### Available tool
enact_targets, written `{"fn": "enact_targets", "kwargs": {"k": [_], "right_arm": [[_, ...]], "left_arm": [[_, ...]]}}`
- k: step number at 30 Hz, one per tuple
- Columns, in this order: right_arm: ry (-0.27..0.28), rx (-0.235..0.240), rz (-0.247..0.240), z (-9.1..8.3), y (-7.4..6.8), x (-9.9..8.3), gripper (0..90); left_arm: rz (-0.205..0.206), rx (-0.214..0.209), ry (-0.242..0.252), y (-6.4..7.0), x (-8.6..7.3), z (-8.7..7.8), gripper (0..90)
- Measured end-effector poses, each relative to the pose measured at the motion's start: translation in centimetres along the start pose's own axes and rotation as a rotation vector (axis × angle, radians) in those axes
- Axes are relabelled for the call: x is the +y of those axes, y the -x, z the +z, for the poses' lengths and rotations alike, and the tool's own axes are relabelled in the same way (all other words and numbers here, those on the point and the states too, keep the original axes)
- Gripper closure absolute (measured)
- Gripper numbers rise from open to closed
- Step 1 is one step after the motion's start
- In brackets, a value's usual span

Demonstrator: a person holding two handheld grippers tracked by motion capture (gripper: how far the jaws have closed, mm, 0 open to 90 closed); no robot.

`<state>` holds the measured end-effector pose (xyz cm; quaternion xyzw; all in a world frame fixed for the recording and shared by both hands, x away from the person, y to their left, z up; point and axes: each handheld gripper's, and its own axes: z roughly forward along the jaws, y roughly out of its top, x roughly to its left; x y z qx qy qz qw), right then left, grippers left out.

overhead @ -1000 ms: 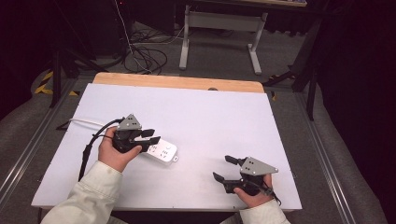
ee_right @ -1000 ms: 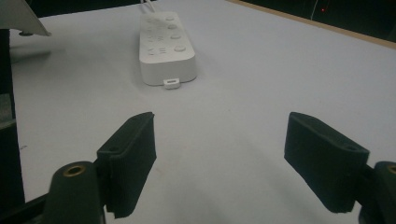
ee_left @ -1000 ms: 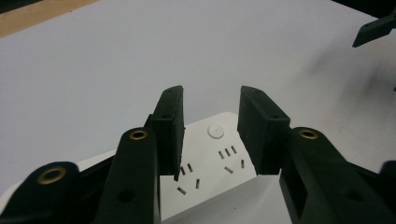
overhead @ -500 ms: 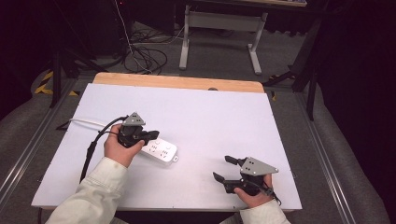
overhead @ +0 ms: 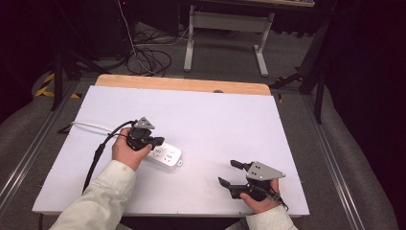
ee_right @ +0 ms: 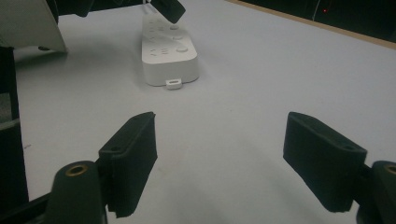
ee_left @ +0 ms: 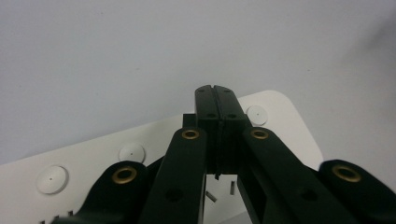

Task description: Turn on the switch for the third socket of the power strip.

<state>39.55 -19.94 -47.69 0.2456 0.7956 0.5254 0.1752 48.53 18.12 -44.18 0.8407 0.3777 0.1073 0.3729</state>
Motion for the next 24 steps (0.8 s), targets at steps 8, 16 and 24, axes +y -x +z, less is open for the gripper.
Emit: {"fn": "enact_targets", "kwargs": {"k": [8,16,24], "right_arm": [[0.001,0.0,0.0,0.0,0.0,0.0,26.2],[0.0,0.0,0.0,0.0,0.0,0.0,26.3],[0.0,0.0,-0.001,0.0,0.0,0.0,26.2]], "left_arm": [[0.026,0.023,-0.033,0.0,-0.2,0.7,90.0],[0.069,0.058,-0.064,0.3,-0.2,1.2,90.0],[0.083,0.062,-0.065,0.4,-0.1,1.3,90.0]]}}
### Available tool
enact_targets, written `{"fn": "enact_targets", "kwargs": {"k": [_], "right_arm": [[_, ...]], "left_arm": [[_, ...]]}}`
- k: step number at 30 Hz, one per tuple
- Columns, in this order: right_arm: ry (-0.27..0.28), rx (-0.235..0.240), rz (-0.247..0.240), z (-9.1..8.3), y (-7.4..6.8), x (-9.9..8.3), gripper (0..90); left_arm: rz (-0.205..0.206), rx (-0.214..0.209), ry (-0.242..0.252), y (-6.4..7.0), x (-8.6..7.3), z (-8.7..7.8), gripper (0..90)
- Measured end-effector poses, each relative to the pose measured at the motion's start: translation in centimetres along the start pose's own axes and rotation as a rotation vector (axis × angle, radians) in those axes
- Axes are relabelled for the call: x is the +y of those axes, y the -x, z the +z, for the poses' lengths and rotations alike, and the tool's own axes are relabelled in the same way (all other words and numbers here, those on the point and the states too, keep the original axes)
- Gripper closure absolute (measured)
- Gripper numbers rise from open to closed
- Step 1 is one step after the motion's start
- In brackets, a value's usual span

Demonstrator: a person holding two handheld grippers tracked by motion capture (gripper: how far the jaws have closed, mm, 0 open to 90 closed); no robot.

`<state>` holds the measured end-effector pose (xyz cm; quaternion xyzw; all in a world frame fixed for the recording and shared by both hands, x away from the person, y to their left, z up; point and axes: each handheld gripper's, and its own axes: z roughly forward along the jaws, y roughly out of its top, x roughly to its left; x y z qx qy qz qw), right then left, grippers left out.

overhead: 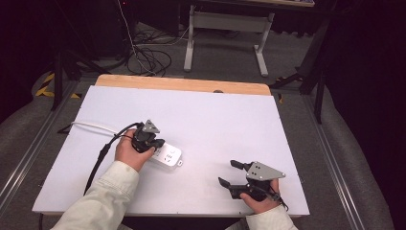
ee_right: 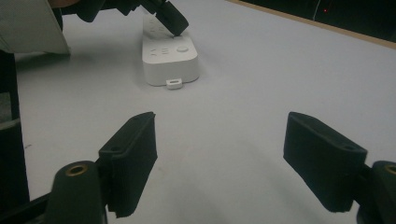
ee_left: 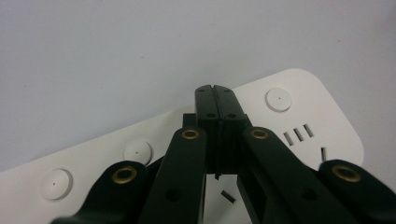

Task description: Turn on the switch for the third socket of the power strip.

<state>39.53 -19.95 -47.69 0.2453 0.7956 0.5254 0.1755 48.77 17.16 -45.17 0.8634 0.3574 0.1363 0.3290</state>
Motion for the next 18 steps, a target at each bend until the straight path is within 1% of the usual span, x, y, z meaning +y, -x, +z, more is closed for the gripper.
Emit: {"fn": "enact_targets", "kwargs": {"k": [4,9,15,18], "right_arm": [[0.0,-0.003,-0.001,-0.02,0.0,0.0,26.2],[0.0,-0.002,0.0,0.0,-0.01,0.0,26.2],[0.001,-0.002,0.0,-0.04,-0.03,-0.01,26.2],[0.002,-0.001,0.0,-0.02,-0.03,-0.01,26.2]], "left_arm": [[-0.001,-0.001,0.003,0.0,-0.04,0.02,90.0],[0.009,0.001,0.001,0.03,-0.09,0.01,90.0],[0.016,0.011,-0.001,0.15,-0.1,0.04,90.0],[-0.004,0.01,-0.004,0.13,-0.06,0.1,90.0]]}}
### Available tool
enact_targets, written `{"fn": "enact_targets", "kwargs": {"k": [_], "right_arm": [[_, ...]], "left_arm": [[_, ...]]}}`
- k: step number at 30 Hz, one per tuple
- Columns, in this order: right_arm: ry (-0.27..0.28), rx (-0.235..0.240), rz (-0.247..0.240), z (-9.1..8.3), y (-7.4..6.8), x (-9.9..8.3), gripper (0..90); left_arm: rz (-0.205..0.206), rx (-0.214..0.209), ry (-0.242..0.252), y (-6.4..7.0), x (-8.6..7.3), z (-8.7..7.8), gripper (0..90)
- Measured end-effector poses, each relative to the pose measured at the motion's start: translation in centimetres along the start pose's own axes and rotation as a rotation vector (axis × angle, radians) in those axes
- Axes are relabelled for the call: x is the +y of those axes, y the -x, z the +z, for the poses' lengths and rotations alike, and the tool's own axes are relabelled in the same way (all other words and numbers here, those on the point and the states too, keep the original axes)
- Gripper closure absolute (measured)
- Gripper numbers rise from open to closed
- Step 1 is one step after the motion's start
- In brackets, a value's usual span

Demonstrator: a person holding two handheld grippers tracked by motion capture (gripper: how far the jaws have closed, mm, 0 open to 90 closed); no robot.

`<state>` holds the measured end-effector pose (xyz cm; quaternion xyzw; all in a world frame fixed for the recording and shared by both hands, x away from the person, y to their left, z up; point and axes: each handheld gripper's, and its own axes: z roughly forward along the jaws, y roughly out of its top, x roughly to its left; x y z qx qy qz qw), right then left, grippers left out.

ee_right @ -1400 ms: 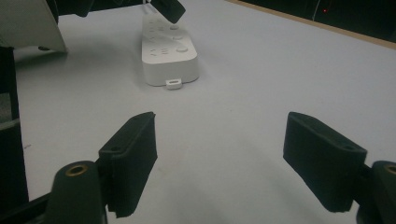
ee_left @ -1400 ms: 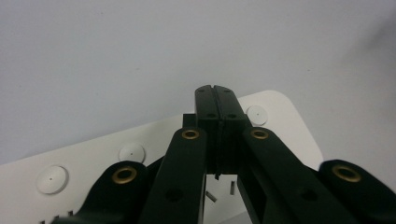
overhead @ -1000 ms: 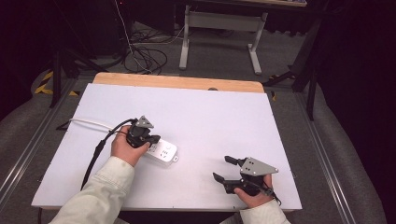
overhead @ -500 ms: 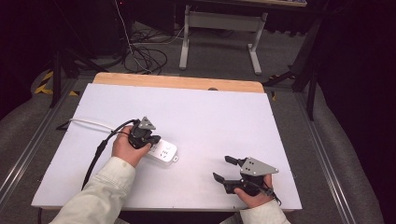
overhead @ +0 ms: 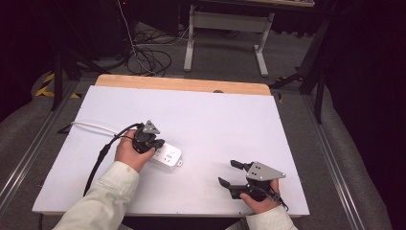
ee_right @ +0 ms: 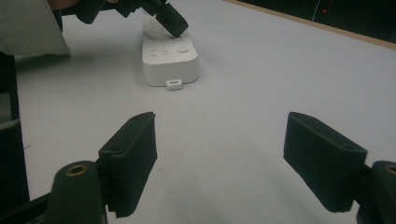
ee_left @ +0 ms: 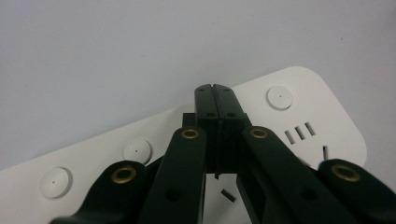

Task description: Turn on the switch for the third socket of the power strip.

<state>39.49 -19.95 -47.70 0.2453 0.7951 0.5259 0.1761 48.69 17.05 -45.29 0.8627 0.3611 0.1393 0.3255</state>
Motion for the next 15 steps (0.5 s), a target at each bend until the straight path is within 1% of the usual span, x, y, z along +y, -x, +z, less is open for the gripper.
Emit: {"fn": "enact_targets", "kwargs": {"k": [3,6,15], "right_arm": [[0.0,0.0,0.0,0.0,-0.02,0.0,26.2],[0.0,-0.002,-0.001,-0.04,-0.03,0.0,26.2],[0.001,-0.003,-0.002,-0.01,-0.1,-0.01,26.2]], "left_arm": [[-0.012,-0.005,0.002,-0.09,-0.07,0.02,90.0],[-0.009,-0.001,0.004,0.0,-0.09,0.07,90.0],[-0.019,0.004,-0.007,0.11,-0.01,0.15,90.0]]}}
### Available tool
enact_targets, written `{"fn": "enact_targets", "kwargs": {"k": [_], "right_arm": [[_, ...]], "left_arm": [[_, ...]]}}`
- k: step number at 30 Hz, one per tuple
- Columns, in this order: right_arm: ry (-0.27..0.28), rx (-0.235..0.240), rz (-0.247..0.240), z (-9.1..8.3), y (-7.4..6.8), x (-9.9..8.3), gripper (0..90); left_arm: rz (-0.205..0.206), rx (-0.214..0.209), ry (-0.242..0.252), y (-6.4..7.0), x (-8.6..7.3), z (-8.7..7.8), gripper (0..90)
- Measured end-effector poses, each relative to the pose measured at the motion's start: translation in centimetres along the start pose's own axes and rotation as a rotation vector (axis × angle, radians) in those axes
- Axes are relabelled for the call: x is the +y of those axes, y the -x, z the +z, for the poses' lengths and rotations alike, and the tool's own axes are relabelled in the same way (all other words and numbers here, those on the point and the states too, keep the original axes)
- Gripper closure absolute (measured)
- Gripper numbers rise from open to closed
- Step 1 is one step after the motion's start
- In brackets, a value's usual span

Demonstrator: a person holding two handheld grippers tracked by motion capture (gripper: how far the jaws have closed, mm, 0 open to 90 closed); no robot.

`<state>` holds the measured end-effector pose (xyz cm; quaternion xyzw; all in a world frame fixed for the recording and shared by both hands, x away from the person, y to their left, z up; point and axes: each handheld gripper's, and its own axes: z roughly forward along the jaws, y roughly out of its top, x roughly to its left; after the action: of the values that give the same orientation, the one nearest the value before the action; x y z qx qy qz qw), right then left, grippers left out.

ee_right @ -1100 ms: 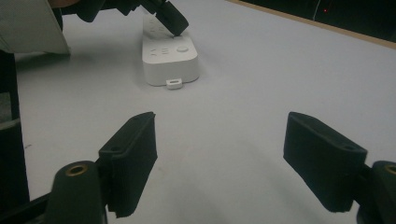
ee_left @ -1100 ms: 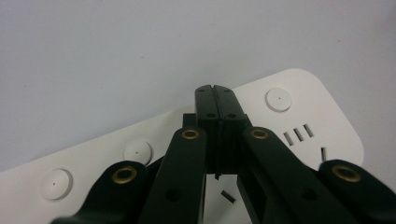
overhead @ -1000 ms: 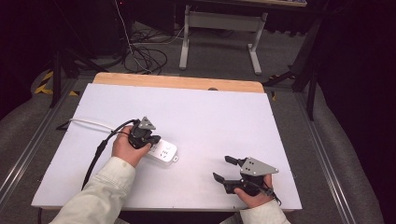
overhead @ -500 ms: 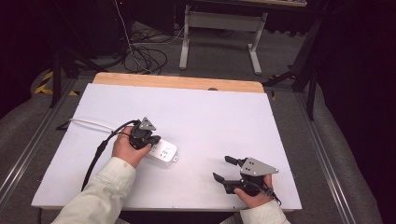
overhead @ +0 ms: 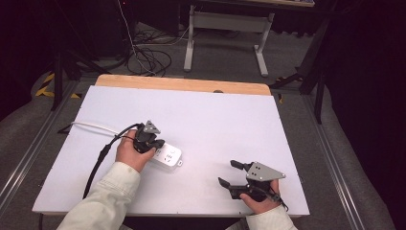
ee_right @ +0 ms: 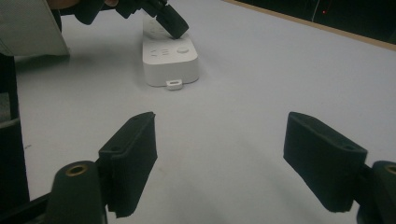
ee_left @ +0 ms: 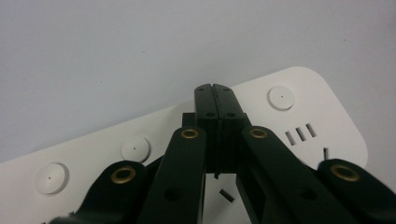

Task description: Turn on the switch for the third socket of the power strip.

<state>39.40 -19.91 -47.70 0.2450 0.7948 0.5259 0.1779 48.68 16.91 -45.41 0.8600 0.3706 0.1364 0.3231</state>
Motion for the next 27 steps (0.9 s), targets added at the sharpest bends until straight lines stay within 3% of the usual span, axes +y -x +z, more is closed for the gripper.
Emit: {"fn": "enact_targets", "kwargs": {"k": [10,27], "right_arm": [[-0.003,0.002,-0.004,0.08,-0.08,-0.03,26.2],[0.005,0.004,-0.004,-0.06,-0.16,0.03,26.2]], "left_arm": [[0.017,0.025,-0.033,0.36,0.41,0.05,90.0],[0.014,0.023,-0.063,0.28,0.77,0.19,90.0]]}}
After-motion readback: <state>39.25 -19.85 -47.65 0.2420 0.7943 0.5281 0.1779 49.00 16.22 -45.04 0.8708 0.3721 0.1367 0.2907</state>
